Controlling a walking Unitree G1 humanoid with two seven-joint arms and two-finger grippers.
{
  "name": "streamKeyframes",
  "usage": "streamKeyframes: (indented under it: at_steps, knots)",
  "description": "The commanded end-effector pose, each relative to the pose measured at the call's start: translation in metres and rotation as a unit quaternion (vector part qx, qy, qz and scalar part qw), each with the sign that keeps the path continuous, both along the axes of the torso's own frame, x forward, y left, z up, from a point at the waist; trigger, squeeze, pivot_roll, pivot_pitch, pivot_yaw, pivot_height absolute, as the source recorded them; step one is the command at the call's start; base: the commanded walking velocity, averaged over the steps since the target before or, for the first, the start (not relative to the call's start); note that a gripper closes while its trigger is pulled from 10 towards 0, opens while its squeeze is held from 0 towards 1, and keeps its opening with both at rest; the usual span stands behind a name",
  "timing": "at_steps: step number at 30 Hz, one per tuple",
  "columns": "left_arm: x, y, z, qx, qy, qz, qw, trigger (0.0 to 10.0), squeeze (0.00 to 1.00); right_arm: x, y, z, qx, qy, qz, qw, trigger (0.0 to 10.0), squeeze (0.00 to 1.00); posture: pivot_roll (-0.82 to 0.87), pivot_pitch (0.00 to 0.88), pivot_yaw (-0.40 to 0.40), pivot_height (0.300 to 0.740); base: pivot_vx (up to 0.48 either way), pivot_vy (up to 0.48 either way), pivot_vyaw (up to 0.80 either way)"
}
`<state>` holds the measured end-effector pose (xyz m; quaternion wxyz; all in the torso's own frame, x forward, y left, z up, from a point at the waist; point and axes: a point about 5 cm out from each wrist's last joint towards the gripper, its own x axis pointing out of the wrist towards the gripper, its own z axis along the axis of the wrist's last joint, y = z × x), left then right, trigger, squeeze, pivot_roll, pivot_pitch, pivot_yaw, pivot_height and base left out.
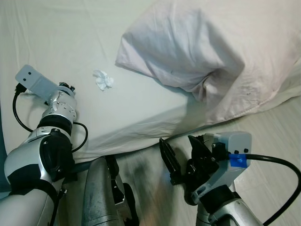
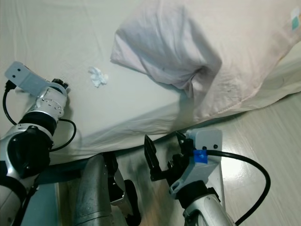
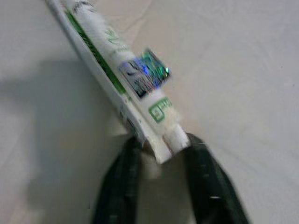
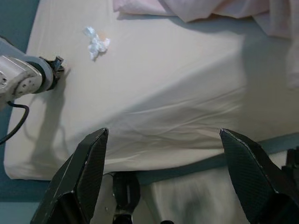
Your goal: Clean up the room
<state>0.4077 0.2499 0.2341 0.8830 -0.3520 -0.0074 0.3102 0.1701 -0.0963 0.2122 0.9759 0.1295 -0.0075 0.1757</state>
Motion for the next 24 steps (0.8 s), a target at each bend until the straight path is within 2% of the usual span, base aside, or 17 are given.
streamKeyframes:
  at_steps: [1, 10, 13, 15, 16, 18, 22, 23, 24]
  knots:
    - [-0.007, 0.017, -0.011, 0.004, 0.018, 0.019, 1.0, 0.0, 0.0, -0.007, 0.004, 0.0, 0.013, 0.006, 0.016, 1.0, 10.0, 0.0, -0.32, 0.767, 0.246, 0.435, 0.0, 0.0, 0.0]
    - [-0.007, 0.021, -0.005, 0.008, 0.009, 0.023, 1.0, 0.0, 0.0, -0.007, 0.004, 0.0, 0.014, 0.009, 0.018, 1.0, 10.0, 0.0, -0.31, 0.744, 0.255, 0.435, 0.0, 0.0, 0.0]
    - [-0.006, 0.024, 0.011, 0.019, -0.019, 0.024, 0.999, 0.0, 0.0, -0.004, 0.004, 0.003, 0.01, 0.003, 0.021, 1.0, 10.0, 0.0, -0.27, 0.684, 0.27, 0.435, 0.0, 0.0, 0.0]
    - [-0.005, 0.025, 0.017, 0.023, -0.03, 0.022, 0.999, 0.0, 0.0, -0.002, 0.004, 0.004, 0.009, 0.001, 0.023, 1.0, 10.0, 0.0, -0.27, 0.678, 0.271, 0.435, 0.0, 0.0, 0.0]
    - [-0.004, 0.023, 0.023, 0.033, -0.044, 0.018, 0.998, 0.0, 0.0, 0.001, 0.004, 0.003, 0.007, -0.001, 0.026, 1.0, 10.0, 0.0, -0.25, 0.651, 0.272, 0.435, 0.0, 0.0, 0.0]
    - [0.0, 0.011, 0.036, 0.086, -0.078, -0.012, 0.993, 0.0, 0.0, 0.01, 0.004, 0.001, 0.007, -0.008, 0.031, 0.999, 10.0, 0.0, -0.23, 0.611, 0.272, 0.435, 0.0, 0.0, 0.0]
    - [0.002, 0.006, 0.037, 0.1, -0.084, -0.023, 0.991, 0.0, 0.0, 0.015, 0.003, 0.001, 0.007, -0.01, 0.031, 0.999, 10.0, 0.0, -0.22, 0.611, 0.275, 0.435, 0.0, 0.0, 0.0]
    - [0.003, 0.003, 0.038, 0.122, -0.087, -0.028, 0.988, 0.0, 0.0, 0.018, 0.004, 0.001, 0.008, -0.013, 0.033, 0.999, 10.0, 0.0, -0.2, 0.625, 0.281, 0.435, 0.0, 0.0, 0.0]
    - [0.003, 0.003, 0.038, 0.122, -0.087, -0.028, 0.988, 0.0, 0.0, 0.018, 0.004, 0.001, 0.008, -0.013, 0.033, 0.999, 10.0, 0.0, -0.2, 0.625, 0.281, 0.435, 0.0, 0.0, 0.0]
